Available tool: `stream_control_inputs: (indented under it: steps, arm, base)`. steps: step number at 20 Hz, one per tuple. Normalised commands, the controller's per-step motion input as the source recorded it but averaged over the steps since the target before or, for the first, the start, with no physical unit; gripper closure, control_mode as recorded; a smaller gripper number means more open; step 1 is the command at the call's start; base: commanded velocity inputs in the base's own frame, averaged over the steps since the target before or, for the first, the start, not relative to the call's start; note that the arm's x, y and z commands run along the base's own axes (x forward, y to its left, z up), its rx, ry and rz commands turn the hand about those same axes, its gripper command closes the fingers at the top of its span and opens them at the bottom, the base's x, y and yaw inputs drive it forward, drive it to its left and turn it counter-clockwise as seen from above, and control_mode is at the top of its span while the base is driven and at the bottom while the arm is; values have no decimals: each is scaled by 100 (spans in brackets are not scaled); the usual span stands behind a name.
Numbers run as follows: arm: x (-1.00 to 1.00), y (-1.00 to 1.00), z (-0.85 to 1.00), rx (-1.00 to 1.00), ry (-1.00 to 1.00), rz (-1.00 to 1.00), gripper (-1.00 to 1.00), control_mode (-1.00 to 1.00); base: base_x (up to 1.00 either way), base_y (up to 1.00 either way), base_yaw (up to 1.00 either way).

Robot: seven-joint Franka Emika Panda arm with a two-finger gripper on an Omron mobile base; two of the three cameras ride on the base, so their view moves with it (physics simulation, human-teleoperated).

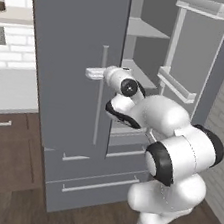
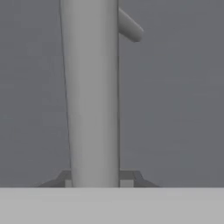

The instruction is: Take the strawberry from the fridge and place it on top of the pancake, located on the dining counter.

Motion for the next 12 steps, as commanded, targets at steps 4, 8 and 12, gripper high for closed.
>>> stream_control_inputs:
  steps: [4,8,12]
  arm:
    - [-98,0,0,0,0,9,100,-100]
    - [-42,-8,2,1,8,4,100,-100]
    - [0,8,21,0,28,0,-100,-100]
  base:
    - [0,0,0]
    - [0,0,0]
    - [0,0,0]
